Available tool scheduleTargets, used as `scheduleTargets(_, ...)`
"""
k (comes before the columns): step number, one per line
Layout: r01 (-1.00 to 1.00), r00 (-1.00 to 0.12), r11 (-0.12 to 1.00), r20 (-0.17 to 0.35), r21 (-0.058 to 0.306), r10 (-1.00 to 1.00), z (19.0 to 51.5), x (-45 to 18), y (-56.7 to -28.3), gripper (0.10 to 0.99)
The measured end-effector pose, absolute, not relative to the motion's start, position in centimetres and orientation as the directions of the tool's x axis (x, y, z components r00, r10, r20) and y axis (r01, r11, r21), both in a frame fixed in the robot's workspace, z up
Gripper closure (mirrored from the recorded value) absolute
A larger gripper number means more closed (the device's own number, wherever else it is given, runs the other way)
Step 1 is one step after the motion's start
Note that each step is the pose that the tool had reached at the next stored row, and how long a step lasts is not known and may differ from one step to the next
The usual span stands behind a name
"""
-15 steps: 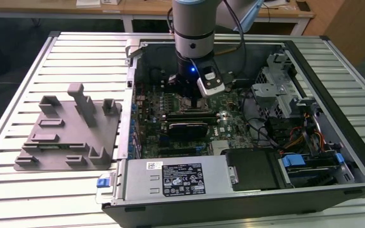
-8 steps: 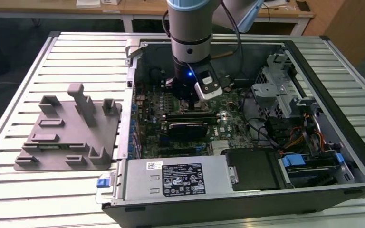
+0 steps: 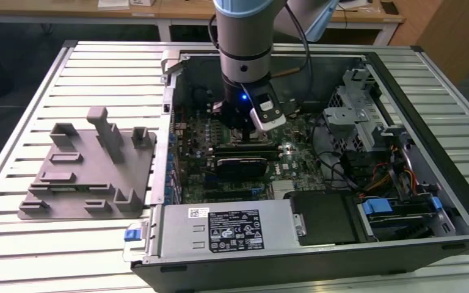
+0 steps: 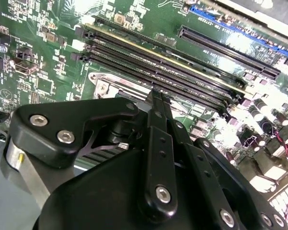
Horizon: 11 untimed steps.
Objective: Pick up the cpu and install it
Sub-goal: 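Install the second cpu locking lever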
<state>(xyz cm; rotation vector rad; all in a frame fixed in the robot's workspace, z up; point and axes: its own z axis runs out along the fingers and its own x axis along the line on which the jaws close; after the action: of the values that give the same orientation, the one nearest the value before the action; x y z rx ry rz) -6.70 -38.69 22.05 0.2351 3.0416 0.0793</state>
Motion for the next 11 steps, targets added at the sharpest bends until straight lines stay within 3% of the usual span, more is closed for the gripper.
scheduleTargets(6, 0.151, -0.984, 0.981, -0.076, 0.119, 0.161, 21.8, -7.0, -39.5, 0.980)
scheduleTargets(11, 0.150, -0.984, 0.977, -0.071, 0.148, 0.162, 21.4, -7.3, -40.2, 0.980)
